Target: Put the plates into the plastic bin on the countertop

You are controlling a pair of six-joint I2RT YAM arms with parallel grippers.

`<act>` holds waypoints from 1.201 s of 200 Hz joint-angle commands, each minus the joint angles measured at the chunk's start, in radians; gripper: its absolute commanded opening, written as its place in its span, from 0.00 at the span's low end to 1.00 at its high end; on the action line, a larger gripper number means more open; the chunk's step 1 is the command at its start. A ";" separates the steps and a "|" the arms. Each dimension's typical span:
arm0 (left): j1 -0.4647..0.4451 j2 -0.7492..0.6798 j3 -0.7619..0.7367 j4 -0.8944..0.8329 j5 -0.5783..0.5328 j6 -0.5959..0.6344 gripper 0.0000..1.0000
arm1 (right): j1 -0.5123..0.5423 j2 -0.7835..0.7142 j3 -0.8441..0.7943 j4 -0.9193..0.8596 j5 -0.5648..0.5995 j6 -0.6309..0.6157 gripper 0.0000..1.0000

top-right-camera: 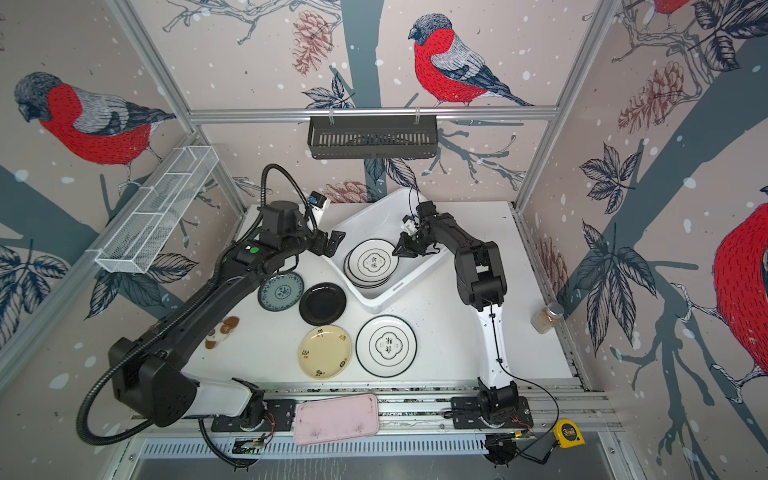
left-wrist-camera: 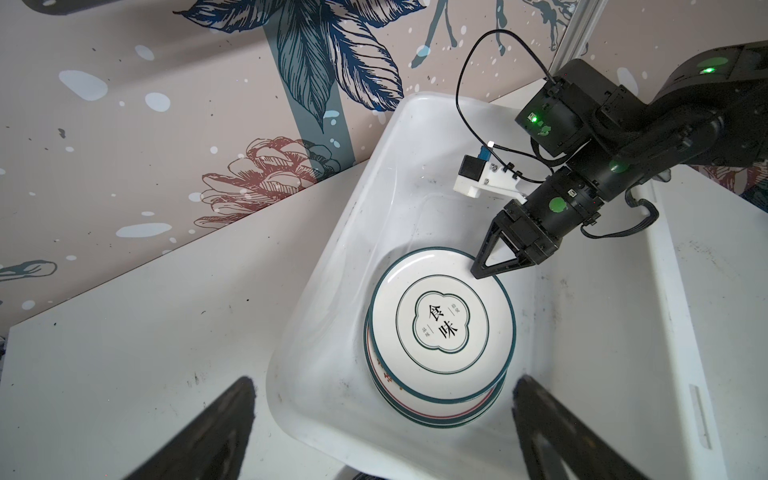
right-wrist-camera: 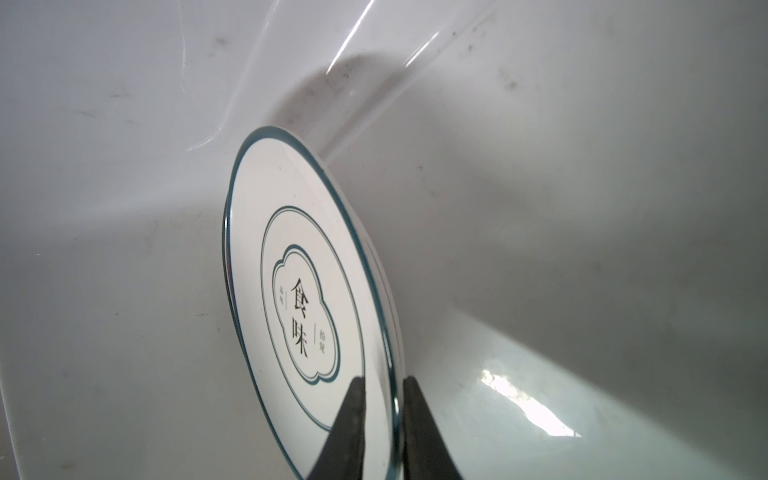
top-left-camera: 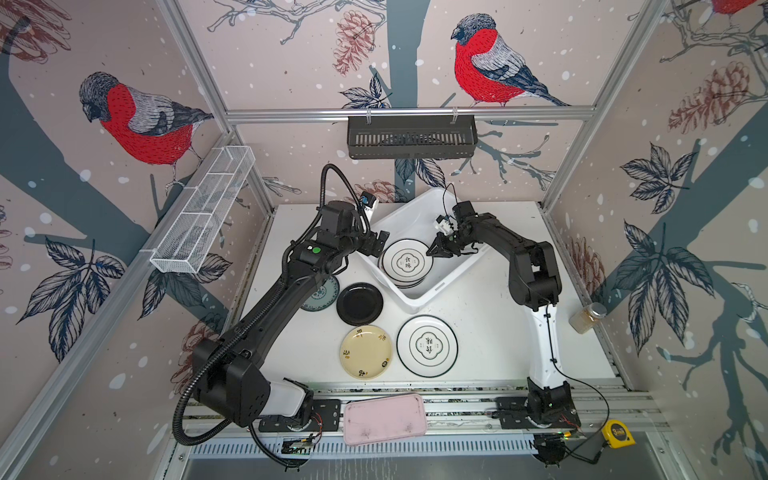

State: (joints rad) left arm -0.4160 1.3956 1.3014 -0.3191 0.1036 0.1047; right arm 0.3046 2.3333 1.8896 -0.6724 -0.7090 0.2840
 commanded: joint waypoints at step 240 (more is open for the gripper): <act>0.002 -0.001 -0.014 0.023 0.008 -0.005 0.96 | 0.071 0.020 0.088 -0.080 0.160 -0.035 0.33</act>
State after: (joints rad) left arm -0.4160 1.3956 1.2888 -0.3191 0.1043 0.1043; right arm 0.3706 2.3459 1.9656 -0.7284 -0.5762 0.2630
